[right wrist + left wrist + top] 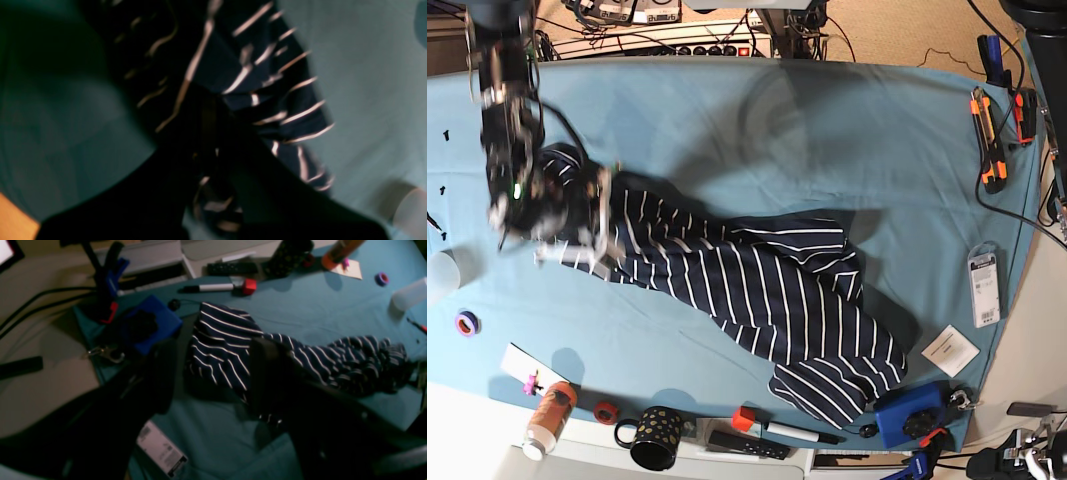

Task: Layout the t-shirt on the table in an organized manner, then fold the t-shirt properly
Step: 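Lift the shirt corner with the right gripper and spread it outward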

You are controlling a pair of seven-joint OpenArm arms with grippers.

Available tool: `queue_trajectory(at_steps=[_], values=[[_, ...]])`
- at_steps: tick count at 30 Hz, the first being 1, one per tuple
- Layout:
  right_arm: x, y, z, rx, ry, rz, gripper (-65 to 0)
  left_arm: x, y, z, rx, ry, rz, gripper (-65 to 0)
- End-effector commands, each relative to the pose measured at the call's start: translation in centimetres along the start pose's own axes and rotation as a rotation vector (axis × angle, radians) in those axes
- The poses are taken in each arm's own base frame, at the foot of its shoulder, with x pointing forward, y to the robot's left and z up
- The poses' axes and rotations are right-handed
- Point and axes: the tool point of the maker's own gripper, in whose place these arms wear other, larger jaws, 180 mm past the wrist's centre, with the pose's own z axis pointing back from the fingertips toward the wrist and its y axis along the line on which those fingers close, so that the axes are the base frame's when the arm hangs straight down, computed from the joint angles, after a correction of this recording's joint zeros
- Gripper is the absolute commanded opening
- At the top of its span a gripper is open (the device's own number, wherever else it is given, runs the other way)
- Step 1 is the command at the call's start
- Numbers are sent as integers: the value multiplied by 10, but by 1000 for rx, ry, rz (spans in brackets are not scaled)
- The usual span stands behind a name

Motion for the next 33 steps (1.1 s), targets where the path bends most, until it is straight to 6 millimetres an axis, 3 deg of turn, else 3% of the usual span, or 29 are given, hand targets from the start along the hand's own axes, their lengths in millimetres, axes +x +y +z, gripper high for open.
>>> queue_trajectory(at_steps=[1, 4, 7, 10, 13, 18, 22, 24, 27, 30, 33], values=[[4, 6, 9, 10, -37, 30, -650, 24, -3, 14, 4, -66, -24, -300], [-8, 54, 16, 110, -57, 72, -650, 22, -2, 13, 3, -64, -22, -300], [-16, 90, 29, 158, -75, 113, -650, 20, -2, 11, 2, -64, -17, -300], [-20, 112, 44, 179, -102, 114, -650, 12, -1, 8, 1, -50, -9, -300], [-21, 121, 47, 185, -124, 74, -650, 2, 1, 2, -2, -31, 2, -300], [-24, 111, 44, 126, -111, 42, -650, -11, 2, -5, -8, -13, 18, -300], [-31, 101, 43, 68, -75, 55, -470, -11, 3, -5, -7, -11, 18, -300], [-29, 93, 44, 37, -83, 26, -460, -11, 3, -5, -7, -12, 18, -300], [-15, 58, 54, -73, -163, -78, -460, -11, 2, -5, -8, -11, 18, -300], [-6, 5, 77, -240, -259, -189, -460, -11, 2, -5, -7, -11, 18, -300], [-20, -41, 86, -346, -283, -319, -460, -11, 3, -5, -7, -11, 18, -300]])
